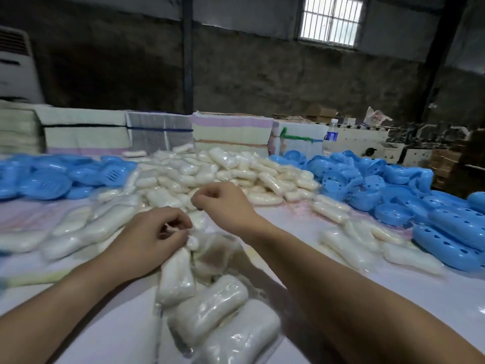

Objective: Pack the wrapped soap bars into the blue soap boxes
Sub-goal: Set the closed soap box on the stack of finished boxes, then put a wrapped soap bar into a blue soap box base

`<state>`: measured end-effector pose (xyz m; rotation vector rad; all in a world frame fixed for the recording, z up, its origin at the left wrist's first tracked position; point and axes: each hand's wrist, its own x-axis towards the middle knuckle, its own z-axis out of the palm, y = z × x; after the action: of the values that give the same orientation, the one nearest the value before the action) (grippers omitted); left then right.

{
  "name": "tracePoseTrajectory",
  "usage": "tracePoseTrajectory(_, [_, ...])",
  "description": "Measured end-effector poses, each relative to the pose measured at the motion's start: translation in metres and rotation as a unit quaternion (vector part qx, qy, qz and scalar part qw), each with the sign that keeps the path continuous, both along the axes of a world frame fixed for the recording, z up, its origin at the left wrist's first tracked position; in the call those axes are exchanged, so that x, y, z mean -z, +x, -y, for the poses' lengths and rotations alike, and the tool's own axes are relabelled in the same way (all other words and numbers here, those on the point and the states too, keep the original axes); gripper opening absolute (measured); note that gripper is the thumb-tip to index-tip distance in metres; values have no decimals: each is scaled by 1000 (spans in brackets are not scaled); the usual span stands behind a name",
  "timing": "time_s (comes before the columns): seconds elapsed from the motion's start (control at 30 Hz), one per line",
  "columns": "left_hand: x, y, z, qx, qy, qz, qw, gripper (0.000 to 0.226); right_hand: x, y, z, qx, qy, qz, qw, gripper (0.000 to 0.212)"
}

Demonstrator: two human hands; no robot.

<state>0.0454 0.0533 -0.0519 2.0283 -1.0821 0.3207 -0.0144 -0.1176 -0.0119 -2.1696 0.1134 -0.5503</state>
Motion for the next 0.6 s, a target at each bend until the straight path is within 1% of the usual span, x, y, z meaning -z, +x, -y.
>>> tracePoseTrajectory(0.07, [0,-1,-1,6,16,-7,1000,29,13,7,-4,16,-8,1,1000,15])
tracePoseTrajectory(0.17, [-1,-1,-1,16,29,-11,999,21,29,9,-2,10,-57,-13,998,12])
tracePoseTrajectory(0.23, [-2,-1,-1,17,25,-5,1000,16,31,7,-1,-1,-76,2,997,15])
tracePoseTrajectory(0.33, [-2,1,-1,17,26,-3,1000,14,29,5,-3,-5,-134,25,991,16])
tracePoseTrajectory(0.47, [-6,3,-6,-24,23,-5,999,17,25,2,-12,-33,-190,70,979,16])
tracePoseTrajectory(0.53, [-13,2,-11,-45,25,-7,999,17,26,2,-16,-57,-186,75,978,18])
tracePoseTrajectory(0.6, [-21,1,-18,-61,34,-8,998,20,29,2,-19,-87,-161,69,981,21])
